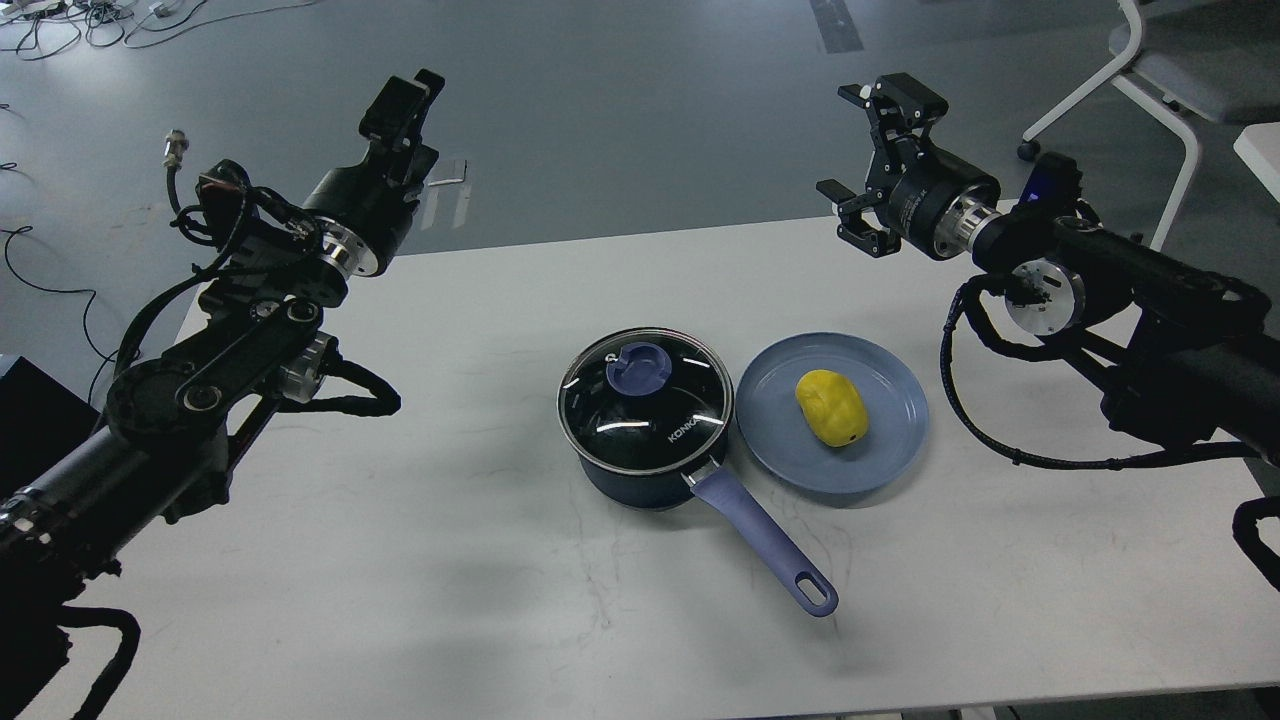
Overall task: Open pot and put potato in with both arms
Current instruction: 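Move the left gripper to the blue knob of the glass lid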
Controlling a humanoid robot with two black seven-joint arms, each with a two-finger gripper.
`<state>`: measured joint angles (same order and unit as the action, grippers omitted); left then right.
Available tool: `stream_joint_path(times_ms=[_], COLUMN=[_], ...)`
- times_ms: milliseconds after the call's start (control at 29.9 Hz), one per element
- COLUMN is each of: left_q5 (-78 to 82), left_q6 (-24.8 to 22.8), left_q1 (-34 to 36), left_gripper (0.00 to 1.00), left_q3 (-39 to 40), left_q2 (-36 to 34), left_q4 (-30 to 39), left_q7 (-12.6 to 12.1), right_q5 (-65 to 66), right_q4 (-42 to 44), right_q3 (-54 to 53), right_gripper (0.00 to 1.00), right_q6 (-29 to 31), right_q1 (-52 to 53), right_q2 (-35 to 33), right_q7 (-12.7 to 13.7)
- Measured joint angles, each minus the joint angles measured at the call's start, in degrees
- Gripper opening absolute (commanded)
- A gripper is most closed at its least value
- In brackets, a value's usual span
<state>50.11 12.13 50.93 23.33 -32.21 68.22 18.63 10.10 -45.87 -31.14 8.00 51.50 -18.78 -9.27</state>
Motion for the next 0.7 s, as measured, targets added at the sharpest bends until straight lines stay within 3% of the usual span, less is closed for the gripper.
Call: stream_joint_path(times_ms=[100,234,435,702], left_q5=[7.7,29.4,57.5,66.4], left_q6=[0.9,3.3,7.1,7.4], left_q1=[-0.1,-0.9,-2.3,-0.7], left_gripper=[0.99,0.99,0.99,0.99], left_q3=[-3.7,-5.3,-9.1,-11.4], left_q2=[-3.8,-5.1,-4.4,0.1], left_q4=[7.5,10.5,10.2,4.3], left_q7=[0.2,0.2,0.1,0.1], right_q5=[0.0,0.0,-0.2,-0.3], right_q4=[0.0,0.1,0.1,0.4], right_q3=[-0.3,-0.9,-2.1,-3.1], right_gripper=[1.00,1.00,1.00,1.00], right_q6=[-0.1,-0.1,-0.1,-0.2], right_q1=[0.0,-0.9,-2.4,-3.9], right_q2=[-0.8,-2.4,-2.7,-2.5], right_q7=[-0.1,-0.2,-0.3,-0.3])
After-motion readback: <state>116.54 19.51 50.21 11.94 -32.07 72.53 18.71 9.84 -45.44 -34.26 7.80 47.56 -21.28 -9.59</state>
